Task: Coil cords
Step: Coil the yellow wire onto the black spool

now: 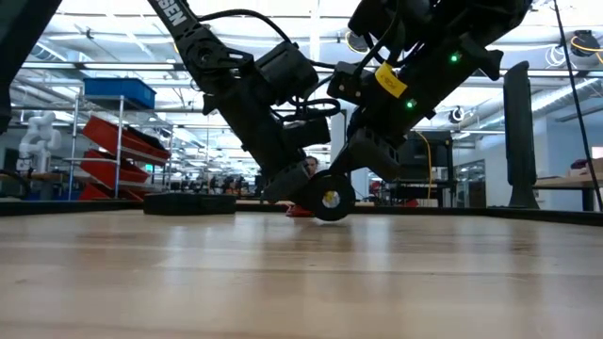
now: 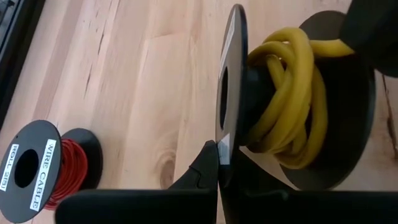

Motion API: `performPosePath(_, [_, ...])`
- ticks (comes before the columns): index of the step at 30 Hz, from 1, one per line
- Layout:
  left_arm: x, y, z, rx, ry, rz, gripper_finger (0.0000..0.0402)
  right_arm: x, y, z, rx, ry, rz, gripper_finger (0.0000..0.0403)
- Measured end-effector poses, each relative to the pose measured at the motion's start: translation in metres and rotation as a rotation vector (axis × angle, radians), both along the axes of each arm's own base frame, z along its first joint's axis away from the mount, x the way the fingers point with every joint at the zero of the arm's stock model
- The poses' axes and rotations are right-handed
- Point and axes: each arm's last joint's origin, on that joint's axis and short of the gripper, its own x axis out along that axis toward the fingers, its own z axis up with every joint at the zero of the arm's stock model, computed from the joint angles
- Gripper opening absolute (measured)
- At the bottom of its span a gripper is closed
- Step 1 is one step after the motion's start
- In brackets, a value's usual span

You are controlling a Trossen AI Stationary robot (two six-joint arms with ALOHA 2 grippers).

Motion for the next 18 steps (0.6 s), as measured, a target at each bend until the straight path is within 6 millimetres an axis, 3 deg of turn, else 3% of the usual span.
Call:
performPosePath(9, [0.004,0.003,0.005,-0.086,-0.095,0.015,0.0000,-0.002,-0.001,0.006,-0.051,-0.011,-0.046,0.0000])
performPosePath(18, [0.006,0.014,0.011,-0.150,-0.160,0.014,0.0000,-0.023,-0.006,0.023,-0.059,0.041,-0.127,0.0000])
